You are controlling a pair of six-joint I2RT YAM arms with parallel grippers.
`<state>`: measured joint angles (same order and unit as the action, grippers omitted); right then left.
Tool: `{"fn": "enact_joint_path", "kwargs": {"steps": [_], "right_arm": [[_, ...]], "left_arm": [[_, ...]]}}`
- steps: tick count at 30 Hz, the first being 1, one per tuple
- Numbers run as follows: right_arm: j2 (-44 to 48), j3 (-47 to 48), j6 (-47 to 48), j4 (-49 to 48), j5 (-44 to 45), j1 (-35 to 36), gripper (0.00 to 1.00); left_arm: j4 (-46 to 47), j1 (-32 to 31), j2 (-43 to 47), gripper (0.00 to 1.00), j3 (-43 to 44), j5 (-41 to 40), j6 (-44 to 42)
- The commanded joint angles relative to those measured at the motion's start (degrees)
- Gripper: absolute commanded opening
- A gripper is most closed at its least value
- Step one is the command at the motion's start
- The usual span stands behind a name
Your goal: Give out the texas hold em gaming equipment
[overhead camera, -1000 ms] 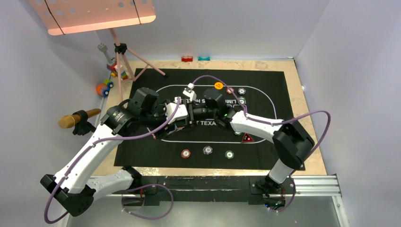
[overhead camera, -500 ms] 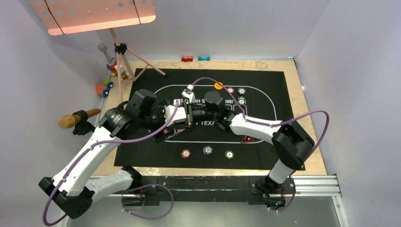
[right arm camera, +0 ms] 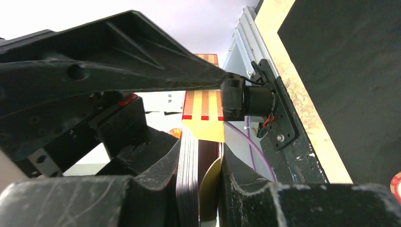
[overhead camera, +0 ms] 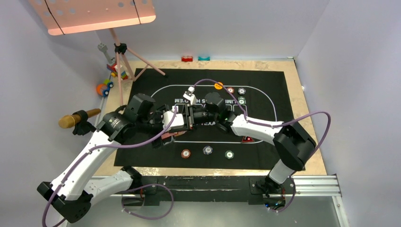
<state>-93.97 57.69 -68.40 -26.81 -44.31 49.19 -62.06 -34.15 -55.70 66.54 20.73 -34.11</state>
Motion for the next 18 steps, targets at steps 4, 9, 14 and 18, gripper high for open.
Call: {"fn": "enact_joint_path", "kwargs": {"steps": [4, 9, 14, 18], "right_arm": [[4.4, 0.0, 0.9, -2.9, 0.2, 0.2, 0.04], [4.2, -0.2, 0.9, -2.8, 0.0, 0.2, 0.04], [4.3, -0.7, 2.3, -0.5, -0.6, 0.1, 0.13], [4.5, -0.8, 3.5, 2.1, -1.0, -0.7, 0.4]], "left_arm": [[0.6, 0.2, 0.4, 0.86, -1.7, 0.3, -2.9], [2.4, 0.2, 0.1, 0.61, -1.0, -1.1, -2.1], [2.5, 0.2, 0.5, 0.34, -1.2, -0.4, -1.3], [2.3, 0.3, 1.0, 0.27, -2.2, 0.0, -0.7]]}}
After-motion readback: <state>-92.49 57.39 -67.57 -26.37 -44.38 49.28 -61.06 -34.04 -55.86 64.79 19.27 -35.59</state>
